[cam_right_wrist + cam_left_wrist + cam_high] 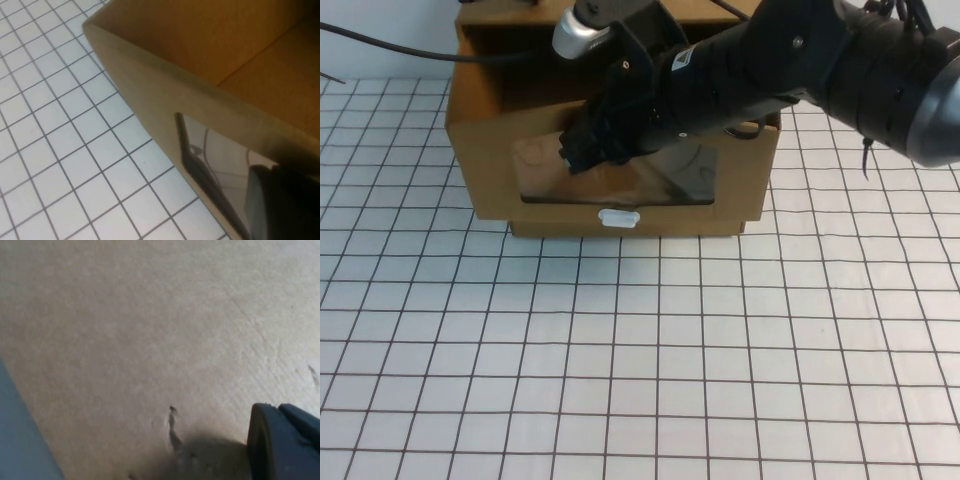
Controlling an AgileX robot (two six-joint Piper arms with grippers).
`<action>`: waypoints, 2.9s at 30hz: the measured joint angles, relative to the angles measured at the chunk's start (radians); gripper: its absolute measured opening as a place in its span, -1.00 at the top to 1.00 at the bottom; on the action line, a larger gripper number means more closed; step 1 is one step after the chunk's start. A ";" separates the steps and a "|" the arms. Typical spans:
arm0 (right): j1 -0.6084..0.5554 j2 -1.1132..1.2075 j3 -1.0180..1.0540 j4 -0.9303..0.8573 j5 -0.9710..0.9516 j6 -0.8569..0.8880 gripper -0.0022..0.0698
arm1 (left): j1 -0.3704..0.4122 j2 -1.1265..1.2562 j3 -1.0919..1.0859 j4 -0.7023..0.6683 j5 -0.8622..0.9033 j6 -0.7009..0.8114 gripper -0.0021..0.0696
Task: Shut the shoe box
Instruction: Close the shoe box with your right arm
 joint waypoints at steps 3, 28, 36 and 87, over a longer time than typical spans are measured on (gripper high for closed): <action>-0.011 0.000 -0.002 0.067 0.023 -0.105 0.98 | 0.000 0.000 0.000 0.000 0.000 0.000 0.96; 0.161 -0.119 0.134 0.058 0.109 -0.320 0.98 | 0.000 0.000 -0.001 0.002 0.002 0.000 0.96; 0.149 -0.018 0.159 0.056 -0.076 -0.320 0.98 | 0.000 0.000 -0.001 0.000 0.002 0.000 0.96; -0.051 -0.107 -0.131 0.056 -0.036 -0.314 0.98 | 0.000 -0.096 -0.001 0.029 0.029 0.024 0.96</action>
